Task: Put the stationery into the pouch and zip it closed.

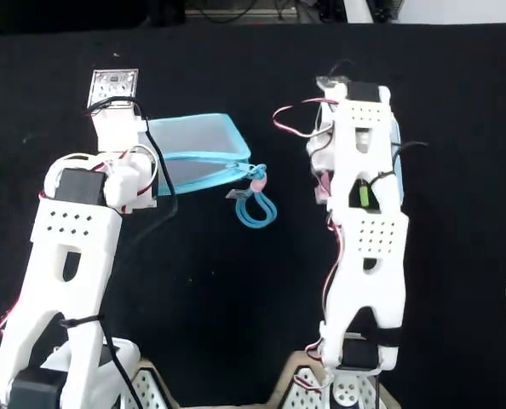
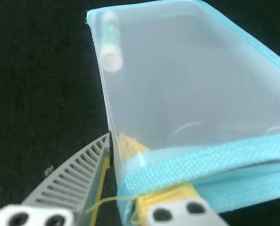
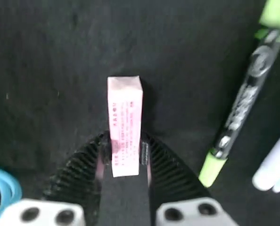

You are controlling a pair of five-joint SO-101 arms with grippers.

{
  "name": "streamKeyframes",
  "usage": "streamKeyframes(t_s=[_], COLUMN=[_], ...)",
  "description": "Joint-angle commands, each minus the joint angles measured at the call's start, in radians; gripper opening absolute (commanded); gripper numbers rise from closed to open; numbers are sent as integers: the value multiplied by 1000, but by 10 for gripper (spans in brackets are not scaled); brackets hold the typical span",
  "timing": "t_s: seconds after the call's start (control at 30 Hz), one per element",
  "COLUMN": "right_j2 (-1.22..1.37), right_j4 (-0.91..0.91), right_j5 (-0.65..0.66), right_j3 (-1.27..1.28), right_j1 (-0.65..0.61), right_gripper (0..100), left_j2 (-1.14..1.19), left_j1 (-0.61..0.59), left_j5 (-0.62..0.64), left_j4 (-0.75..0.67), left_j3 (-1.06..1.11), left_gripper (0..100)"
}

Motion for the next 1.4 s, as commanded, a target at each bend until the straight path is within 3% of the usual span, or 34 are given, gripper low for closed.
streamKeyframes(t_s=[0.0,0.3,0.47,0.6,0.8,1.03,1.37], right_j2=[-96,-665,-892,-969,-977,-974,-974], right_j4=[-84,-546,-660,-658,-649,-560,-709], right_j5=[-5,-3,-8,-11,-5,-58,-170], right_j3=[246,1141,1412,1480,1468,1308,1360], right_j1=[-29,-23,-31,-40,-46,-123,-135], right_gripper=[11,11,12,22,178,180,180], left_j2=[20,20,20,12,11,12,12], left_j1=[-5,-5,-5,-2,-4,-2,-4], left_j5=[6,6,6,6,8,9,9], left_j4=[17,17,18,15,15,15,15], left_j3=[30,30,31,48,45,48,48], left_gripper=[30,30,30,30,30,30,30])
